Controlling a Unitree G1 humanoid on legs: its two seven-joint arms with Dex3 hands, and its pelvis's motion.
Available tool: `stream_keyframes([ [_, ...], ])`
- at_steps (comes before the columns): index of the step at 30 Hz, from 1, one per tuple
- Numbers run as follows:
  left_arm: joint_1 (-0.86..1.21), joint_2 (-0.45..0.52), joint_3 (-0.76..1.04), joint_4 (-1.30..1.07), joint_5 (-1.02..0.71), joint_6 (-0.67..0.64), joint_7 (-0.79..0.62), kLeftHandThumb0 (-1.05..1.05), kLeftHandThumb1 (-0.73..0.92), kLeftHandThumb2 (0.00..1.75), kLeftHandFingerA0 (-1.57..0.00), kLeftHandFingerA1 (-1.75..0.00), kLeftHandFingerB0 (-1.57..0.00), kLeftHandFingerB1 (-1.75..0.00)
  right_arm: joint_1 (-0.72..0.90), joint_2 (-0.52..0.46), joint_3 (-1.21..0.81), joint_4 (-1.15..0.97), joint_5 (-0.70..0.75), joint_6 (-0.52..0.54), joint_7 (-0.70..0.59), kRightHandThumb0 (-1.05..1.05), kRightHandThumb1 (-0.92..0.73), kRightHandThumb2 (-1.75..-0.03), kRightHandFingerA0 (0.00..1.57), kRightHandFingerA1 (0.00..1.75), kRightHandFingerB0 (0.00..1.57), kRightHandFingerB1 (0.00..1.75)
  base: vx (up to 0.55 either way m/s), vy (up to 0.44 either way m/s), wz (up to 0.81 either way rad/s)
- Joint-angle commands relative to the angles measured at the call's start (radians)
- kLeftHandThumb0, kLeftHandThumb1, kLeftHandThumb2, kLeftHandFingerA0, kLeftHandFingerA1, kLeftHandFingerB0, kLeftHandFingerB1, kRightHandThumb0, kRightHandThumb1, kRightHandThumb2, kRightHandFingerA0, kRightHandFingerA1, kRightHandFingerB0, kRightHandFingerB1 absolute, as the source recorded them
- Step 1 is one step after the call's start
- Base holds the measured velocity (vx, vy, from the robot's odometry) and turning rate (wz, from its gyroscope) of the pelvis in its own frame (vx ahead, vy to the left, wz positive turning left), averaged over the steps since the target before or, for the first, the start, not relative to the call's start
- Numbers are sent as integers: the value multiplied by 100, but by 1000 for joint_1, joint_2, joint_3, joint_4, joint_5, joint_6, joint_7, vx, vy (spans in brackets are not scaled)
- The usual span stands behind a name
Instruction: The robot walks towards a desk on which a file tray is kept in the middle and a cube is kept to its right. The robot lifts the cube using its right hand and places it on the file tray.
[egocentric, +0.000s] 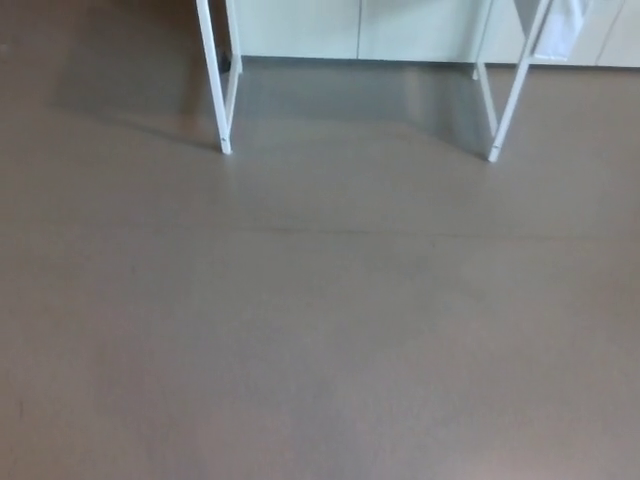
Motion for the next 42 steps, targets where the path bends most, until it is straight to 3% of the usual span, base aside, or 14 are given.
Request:
stream_keyframes([
  [1, 3, -4, -11, -11, 4, -36, -2, -76, 69, 106, 0, -46, -5, -29, -4, -43, 11, -33, -33, 16, 6, -70, -66, -62, 31, 33, 10, 24, 392, -364, 11],
  [11, 41, -25, -8, -20, -7, -89, -10, -76, 70, 103, -4, -49, -7, -35, 3, -68, -4, -133, -37, 71, 50, -34, -41, -97, 2, 43, 1, 46, 272, -104, 6],
  [13, 38, -29, -6, -20, -11, -64, -5, -73, 88, 68, -5, -40, -12, -28, 21, -75, -26, -184, -12, 98, 93, -34, -42, -97, 0, 43, 0, 46, 327, 34, -12],
  [15, 34, -28, -24, -5, 13, -79, 12, -86, 75, 107, -9, -53, -3, -40, 39, -84, -25, -228, -29, 122, 84, -34, -41, -96, 1, 43, 1, 45, 372, 62, -11],
  [19, 29, -31, -35, 6, 13, -97, 15, -77, 85, 68, -7, -45, -12, -29, 10, -84, -29, -192, -25, 95, 90, -34, -43, -97, 0, 43, 0, 45, 436, 109, -18],
  [20, 24, -31, -36, 10, 14, -93, 17, -78, 70, 103, -4, -50, -8, -36, 9, -89, -22, -189, -35, 86, 84, -72, -61, -82, 26, 40, 9, 31, 392, 103, -4],
  [24, 4, -38, -18, 40, -9, -100, 9, -75, 68, 104, -3, -45, -7, -37, -93, -62, 4, -65, -51, 69, 76, -65, -67, -62, 38, 34, 10, 24, 311, 18, 5],
  [25, 5, -36, -22, 41, -2, -106, 10, -75, 88, 67, -6, -43, -13, -29, -100, -60, 7, -49, -52, 54, 67, -70, -60, -80, 26, 40, 9, 32, 302, -51, 5],
  [28, 5, -35, -35, 49, 10, -128, 12, -75, 70, 106, -2, -45, -8, -37, -105, -61, 4, -53, -48, 51, 62, -70, -59, -79, 22, 39, 8, 33, 321, -138, 14],
  [33, 12, -37, -12, 32, -12, -114, 2, -73, 88, 67, -5, -45, -11, -31, -38, -78, -38, -156, -12, 47, 94, -33, -38, -94, 1, 44, 1, 45, 505, -265, 30],
  [35, 21, -36, -8, 23, -17, -124, -11, -72, 68, 106, 0, -47, -5, -40, -69, -66, -16, -132, -45, 97, 94, -73, -58, -78, 25, 38, 10, 35, 390, -206, 36],
  [38, 19, -34, -16, 16, -5, -110, 4, -72, 88, 67, -6, -45, -13, -31, -53, -70, -25, -151, -34, 107, 110, -35, -38, -94, 0, 44, 0, 45, 358, -132, 1],
  [41, 27, -31, -18, 11, -1, -120, 3, -73, 90, 67, -6, -44, -13, -31, -6, -87, -5, -206, -71, 117, 77, -76, -61, -83, 27, 41, 9, 33, 398, -49, -8],
  [42, 33, -26, -21, 11, 3, -128, -1, -75, 70, 105, -4, -47, -8, -38, 7, -81, -11, -233, -66, 150, 85, -73, -59, -82, 29, 41, 10, 34, 411, 38, -29],
])
